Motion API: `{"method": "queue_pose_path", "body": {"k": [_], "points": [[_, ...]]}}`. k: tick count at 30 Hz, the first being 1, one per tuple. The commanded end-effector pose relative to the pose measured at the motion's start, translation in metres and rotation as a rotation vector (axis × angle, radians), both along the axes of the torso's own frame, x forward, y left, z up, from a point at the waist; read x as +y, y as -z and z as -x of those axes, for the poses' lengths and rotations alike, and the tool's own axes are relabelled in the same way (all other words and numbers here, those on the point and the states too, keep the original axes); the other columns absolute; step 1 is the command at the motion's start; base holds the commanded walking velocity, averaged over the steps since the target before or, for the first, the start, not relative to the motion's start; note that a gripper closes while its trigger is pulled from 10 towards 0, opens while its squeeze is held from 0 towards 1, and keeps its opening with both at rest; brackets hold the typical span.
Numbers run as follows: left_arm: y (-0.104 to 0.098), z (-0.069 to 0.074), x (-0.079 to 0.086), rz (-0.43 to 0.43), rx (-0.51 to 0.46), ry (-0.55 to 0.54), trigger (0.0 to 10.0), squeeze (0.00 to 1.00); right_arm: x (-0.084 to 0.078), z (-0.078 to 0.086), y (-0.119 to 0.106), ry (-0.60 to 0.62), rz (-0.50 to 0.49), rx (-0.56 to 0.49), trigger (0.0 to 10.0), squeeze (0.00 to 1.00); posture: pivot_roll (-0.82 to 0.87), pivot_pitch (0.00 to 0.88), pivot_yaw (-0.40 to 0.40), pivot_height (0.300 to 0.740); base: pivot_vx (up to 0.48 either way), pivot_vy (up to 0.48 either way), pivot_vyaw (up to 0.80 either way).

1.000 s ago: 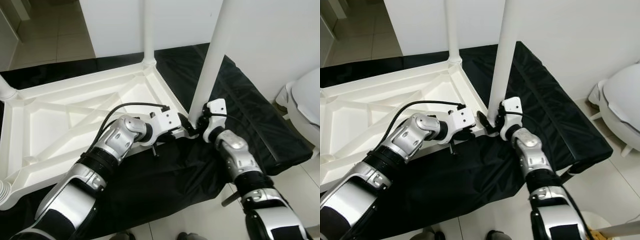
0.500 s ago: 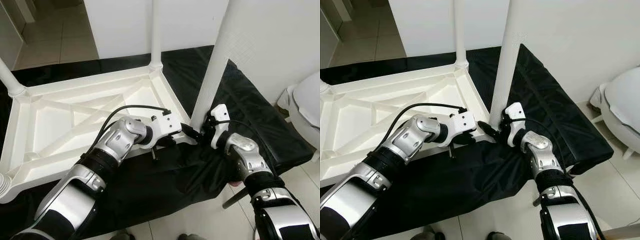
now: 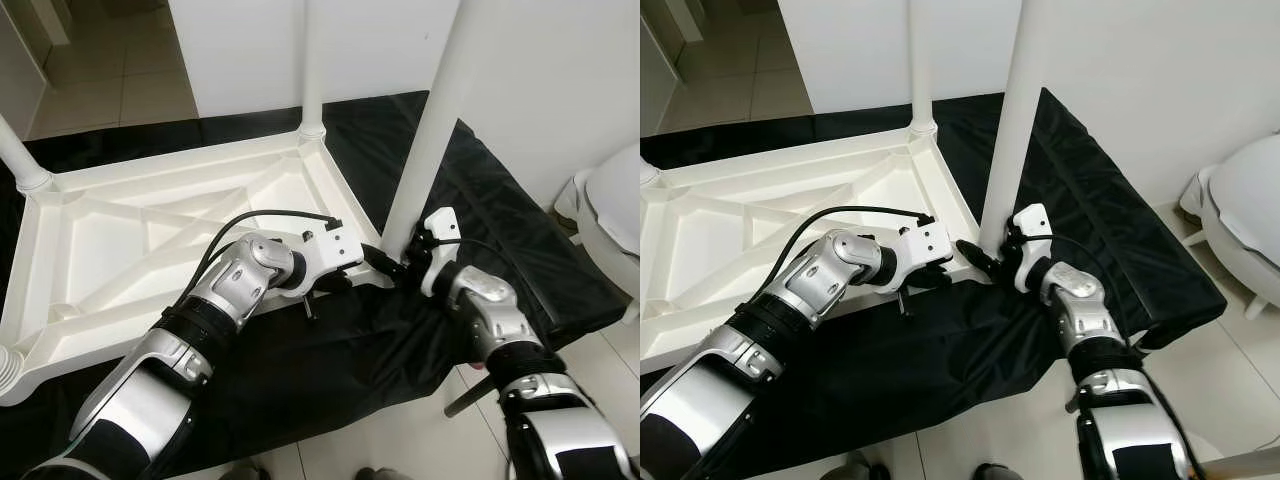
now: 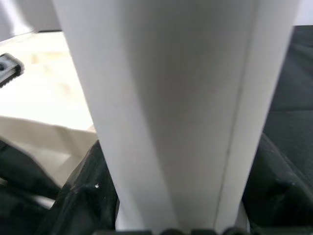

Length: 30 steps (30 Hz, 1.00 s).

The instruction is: Building children table

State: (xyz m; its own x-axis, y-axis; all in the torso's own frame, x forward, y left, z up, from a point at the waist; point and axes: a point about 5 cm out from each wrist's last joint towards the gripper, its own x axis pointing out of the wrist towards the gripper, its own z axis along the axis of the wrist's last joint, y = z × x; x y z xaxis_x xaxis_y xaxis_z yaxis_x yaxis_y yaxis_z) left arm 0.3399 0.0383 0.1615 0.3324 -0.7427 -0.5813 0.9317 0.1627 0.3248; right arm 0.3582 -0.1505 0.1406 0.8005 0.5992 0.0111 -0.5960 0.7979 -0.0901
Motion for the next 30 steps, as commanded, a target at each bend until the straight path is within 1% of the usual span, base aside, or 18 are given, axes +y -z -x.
{"method": "queue_pose_path", "body": {"k": [1,2,4,5,6,9,11,13,14,16,17,19,20,21,24,28,29,30], "points": [[-0.005,-0.003,0.01,-0.016,-0.017,-0.011,10.0,0.0,-0.029,0.0,0.018,0.252,-0.061,0.103,0.0,0.0,-0.06,0.066,0.038,0.74,0.0,0.0,0.0],[-0.005,-0.003,0.01,-0.016,-0.017,-0.011,10.0,0.0,-0.029,0.0,0.018,0.252,-0.061,0.103,0.0,0.0,-0.06,0.066,0.038,0.74,0.0,0.0,0.0],[-0.004,-0.003,0.01,-0.016,-0.016,-0.009,10.0,0.0,-0.024,-0.002,0.019,0.345,-0.1,0.113,0.0,0.0,-0.06,0.066,0.041,0.74,0.0,0.0,0.0],[-0.004,-0.003,0.01,-0.016,-0.016,-0.009,10.0,0.0,-0.024,-0.002,0.019,0.345,-0.1,0.113,0.0,0.0,-0.06,0.066,0.041,0.74,0.0,0.0,0.0],[-0.004,-0.003,0.01,-0.016,-0.016,-0.009,10.0,0.0,-0.023,-0.003,0.019,0.394,-0.122,0.12,0.0,0.0,-0.06,0.066,0.041,0.74,0.0,0.0,0.0],[-0.005,-0.003,0.01,-0.018,-0.015,-0.006,10.0,0.0,-0.018,-0.004,0.017,0.538,-0.134,0.103,0.0,0.0,-0.06,0.067,0.043,0.74,0.0,0.0,0.0],[-0.005,-0.003,0.01,-0.018,-0.015,-0.006,10.0,0.0,-0.018,-0.004,0.017,0.538,-0.134,0.103,0.0,0.0,-0.06,0.067,0.043,0.74,0.0,0.0,0.0],[-0.005,-0.003,0.01,-0.02,-0.017,-0.005,10.0,0.0,-0.015,-0.003,0.017,0.631,-0.128,0.089,0.0,0.0,-0.06,0.067,0.044,0.74,0.0,0.0,0.0],[-0.005,-0.004,0.01,-0.02,-0.018,-0.005,10.0,0.0,-0.014,-0.001,0.017,0.703,-0.143,0.082,0.0,0.0,-0.07,0.066,0.045,0.74,0.0,0.0,0.0],[-0.005,-0.004,0.01,-0.02,-0.018,-0.005,10.0,0.0,-0.014,-0.001,0.017,0.703,-0.143,0.082,0.0,0.0,-0.07,0.066,0.045,0.74,0.0,0.0,0.0],[-0.005,-0.004,0.01,-0.02,-0.019,-0.005,10.0,0.0,-0.013,0.0,0.018,0.752,-0.153,0.078,0.0,0.0,-0.07,0.066,0.045,0.74,0.0,0.0,0.0],[-0.005,-0.004,0.009,-0.019,-0.019,-0.004,10.0,0.0,-0.002,0.006,0.02,0.845,-0.187,0.071,0.0,0.0,-0.07,0.064,0.044,0.74,0.0,0.0,0.0],[-0.005,-0.004,0.009,-0.019,-0.019,-0.004,10.0,0.0,-0.002,0.006,0.02,0.845,-0.187,0.071,0.0,0.0,-0.07,0.064,0.044,0.74,0.0,0.0,0.0],[-0.005,-0.004,0.009,-0.018,-0.02,-0.004,10.0,0.0,0.003,0.007,0.021,0.86,-0.189,0.069,0.0,0.0,-0.07,0.063,0.043,0.74,0.0,0.0,0.0],[-0.006,-0.004,0.009,-0.017,-0.022,-0.005,10.0,0.0,0.009,0.008,0.021,0.859,-0.185,0.07,0.0,0.0,-0.06,0.063,0.039,0.74,0.0,0.0,0.0],[-0.005,-0.004,0.009,-0.016,-0.021,-0.007,10.0,0.0,0.005,0.007,0.019,0.869,-0.184,0.067,0.0,0.0,-0.06,0.064,0.037,0.74,0.0,0.0,0.0],[-0.005,-0.004,0.009,-0.016,-0.021,-0.008,10.0,0.0,0.003,0.006,0.018,0.875,-0.182,0.064,0.3,0.0,-0.06,0.065,0.038,0.74,0.0,0.0,0.0],[-0.004,-0.003,0.009,-0.016,-0.02,-0.009,10.0,0.0,0.001,0.006,0.018,0.882,-0.172,0.059,9.3,0.0,-0.06,0.065,0.038,0.74,0.0,0.0,0.0]]}}
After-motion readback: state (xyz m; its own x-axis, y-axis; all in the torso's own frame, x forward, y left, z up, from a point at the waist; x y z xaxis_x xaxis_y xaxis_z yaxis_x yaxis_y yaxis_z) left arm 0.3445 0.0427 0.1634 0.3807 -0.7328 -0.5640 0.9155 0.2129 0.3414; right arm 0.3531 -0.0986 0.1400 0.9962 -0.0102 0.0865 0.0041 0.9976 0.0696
